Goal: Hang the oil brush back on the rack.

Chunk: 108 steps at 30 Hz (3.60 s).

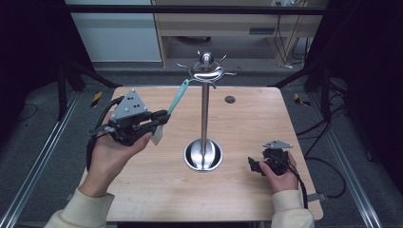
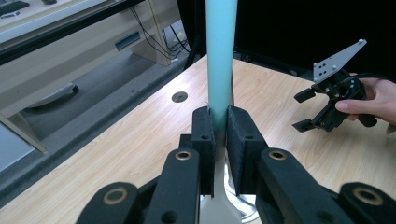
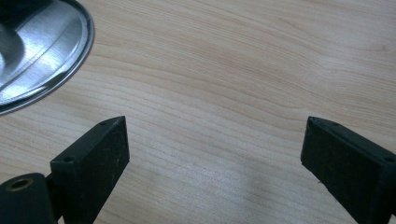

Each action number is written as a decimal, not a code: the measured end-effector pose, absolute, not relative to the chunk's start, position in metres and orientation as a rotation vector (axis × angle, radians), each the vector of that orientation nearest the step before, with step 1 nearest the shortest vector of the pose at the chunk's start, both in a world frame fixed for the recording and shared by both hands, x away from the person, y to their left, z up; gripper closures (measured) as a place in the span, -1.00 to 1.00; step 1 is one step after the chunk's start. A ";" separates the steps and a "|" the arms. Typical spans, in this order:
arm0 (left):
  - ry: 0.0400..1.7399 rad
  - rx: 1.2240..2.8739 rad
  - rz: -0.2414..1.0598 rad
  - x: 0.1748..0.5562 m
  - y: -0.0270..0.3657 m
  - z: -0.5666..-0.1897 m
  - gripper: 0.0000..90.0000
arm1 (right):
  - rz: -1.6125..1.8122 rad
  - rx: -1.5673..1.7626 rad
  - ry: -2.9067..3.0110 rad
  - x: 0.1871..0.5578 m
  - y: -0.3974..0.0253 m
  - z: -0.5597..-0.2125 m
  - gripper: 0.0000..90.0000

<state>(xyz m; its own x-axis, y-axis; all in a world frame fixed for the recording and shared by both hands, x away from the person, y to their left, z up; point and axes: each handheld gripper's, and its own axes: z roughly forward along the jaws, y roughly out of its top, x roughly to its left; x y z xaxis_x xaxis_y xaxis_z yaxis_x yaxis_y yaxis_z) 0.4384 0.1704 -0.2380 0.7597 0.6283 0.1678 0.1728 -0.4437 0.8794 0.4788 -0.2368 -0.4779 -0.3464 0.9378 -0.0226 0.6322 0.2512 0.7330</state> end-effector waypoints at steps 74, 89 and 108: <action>0.600 1.960 0.644 0.449 0.155 -0.248 0.46 | 0.888 1.423 2.070 0.478 -0.235 -0.477 -0.81; 0.676 1.904 0.621 0.428 0.171 -0.261 -0.73 | 0.887 1.420 2.071 0.478 -0.234 -0.477 -0.81; 0.692 1.936 0.619 0.408 0.193 -0.308 -0.88 | 0.906 1.397 2.050 0.476 -0.235 -0.474 -0.82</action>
